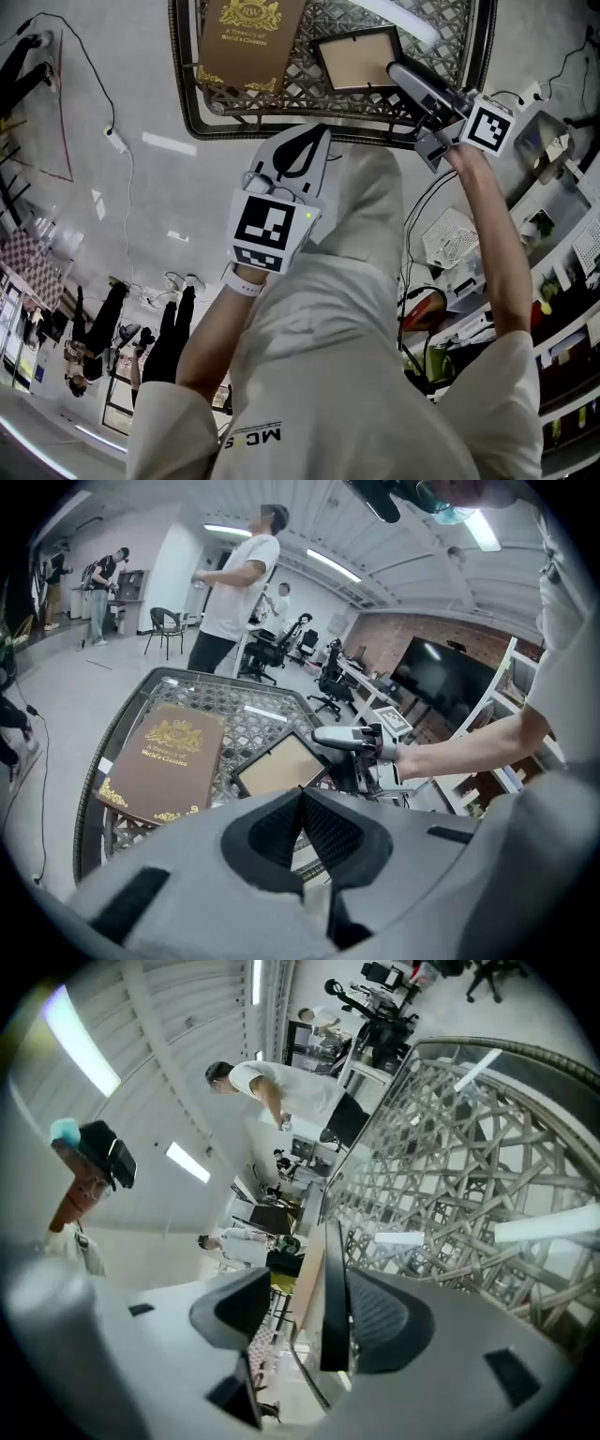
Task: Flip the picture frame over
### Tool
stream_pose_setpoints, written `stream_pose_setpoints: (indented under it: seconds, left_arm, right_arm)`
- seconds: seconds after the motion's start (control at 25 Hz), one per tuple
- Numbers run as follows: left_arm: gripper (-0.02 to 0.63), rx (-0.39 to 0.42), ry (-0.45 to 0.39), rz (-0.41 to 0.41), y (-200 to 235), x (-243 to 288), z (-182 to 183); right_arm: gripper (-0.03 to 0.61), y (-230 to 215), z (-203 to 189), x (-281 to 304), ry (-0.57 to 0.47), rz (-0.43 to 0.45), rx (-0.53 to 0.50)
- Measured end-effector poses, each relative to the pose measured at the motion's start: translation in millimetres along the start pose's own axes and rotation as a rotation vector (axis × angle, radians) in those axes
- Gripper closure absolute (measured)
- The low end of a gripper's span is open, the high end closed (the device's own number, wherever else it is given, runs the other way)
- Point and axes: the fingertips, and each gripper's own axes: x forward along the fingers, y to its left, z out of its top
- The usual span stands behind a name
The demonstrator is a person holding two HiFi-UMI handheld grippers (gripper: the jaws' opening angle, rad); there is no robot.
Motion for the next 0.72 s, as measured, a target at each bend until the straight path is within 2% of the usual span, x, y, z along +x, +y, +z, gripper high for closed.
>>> stream_pose_setpoints:
  seconds: [0.24, 0.52, 0.72]
  left_arm:
    - [0.594, 0.000, 0.002, 0.003, 2, 0, 0]
    - [0.594, -0.003, 0.005, 0.003, 4, 0, -1]
    - [0.594, -0.004, 0.003, 0.002, 6, 0, 1]
  right_arm:
    - [0.335, -20, -5, 1, 0.081, -0.121, -0.134]
    - [0.334, -49, -32, -1, 0.274, -0.257, -0.316]
    - [0.331, -66, -53, -7, 0.407, -0.320, -0.415]
